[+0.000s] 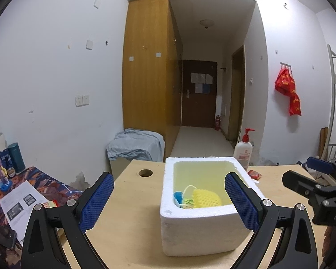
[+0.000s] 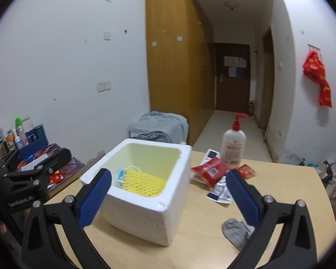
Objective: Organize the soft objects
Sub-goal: 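Withdraw both open grippers from the box toward the grey sock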
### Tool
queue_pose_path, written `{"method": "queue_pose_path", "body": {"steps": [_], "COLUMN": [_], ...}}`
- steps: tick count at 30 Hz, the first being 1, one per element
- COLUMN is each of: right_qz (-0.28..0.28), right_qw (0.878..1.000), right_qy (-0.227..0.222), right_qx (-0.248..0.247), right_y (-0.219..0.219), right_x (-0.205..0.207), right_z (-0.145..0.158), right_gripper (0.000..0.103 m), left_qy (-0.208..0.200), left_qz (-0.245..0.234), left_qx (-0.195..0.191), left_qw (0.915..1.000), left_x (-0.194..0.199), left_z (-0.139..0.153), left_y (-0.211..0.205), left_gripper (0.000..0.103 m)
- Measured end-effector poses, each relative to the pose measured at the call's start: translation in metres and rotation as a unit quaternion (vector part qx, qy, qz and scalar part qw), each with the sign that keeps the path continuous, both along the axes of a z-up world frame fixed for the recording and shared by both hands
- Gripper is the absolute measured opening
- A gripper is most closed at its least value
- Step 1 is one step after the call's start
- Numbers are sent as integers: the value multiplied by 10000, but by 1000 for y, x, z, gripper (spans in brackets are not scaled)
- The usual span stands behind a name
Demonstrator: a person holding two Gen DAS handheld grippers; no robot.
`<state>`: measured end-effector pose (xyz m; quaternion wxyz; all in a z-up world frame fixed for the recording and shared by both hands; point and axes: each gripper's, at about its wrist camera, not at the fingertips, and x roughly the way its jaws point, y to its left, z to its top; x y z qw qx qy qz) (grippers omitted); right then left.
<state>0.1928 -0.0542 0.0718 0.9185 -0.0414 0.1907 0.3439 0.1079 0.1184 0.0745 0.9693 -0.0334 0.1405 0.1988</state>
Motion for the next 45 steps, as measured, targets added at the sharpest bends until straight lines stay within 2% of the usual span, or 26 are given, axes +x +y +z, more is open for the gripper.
{"method": "queue_pose_path", "body": {"steps": [3, 12, 20, 25, 39, 45], "right_qz": [-101, -346, -453, -536, -928, -1018], "right_qw": [9998, 9992, 9985, 9978, 9947, 9937], "right_qy": [84, -61, -216, -297, -278, -264], "right_qx": [123, 183, 219, 243, 352, 385], "right_y": [-13, -44, -72, -89, -123, -132], "right_x": [-2, -21, -45, -57, -79, -83], "right_z": [1, 7, 0, -8, -40, -46], "right_gripper": [103, 103, 103, 103, 103, 103], "left_qy": [-13, -76, -157, -329, -361, -291], "left_qz": [-73, -151, -268, -461, -1026, -1325], "left_qx": [50, 130, 85, 39, -202, -105], "left_qw": [10000, 9998, 9995, 9984, 9939, 9907], "left_x": [-3, -21, -39, -48, -45, -41], "left_z": [1, 7, 4, -4, -43, -51], "left_y": [-9, -32, -53, -66, -95, -112], "left_gripper": [99, 99, 99, 100, 100, 100]}}
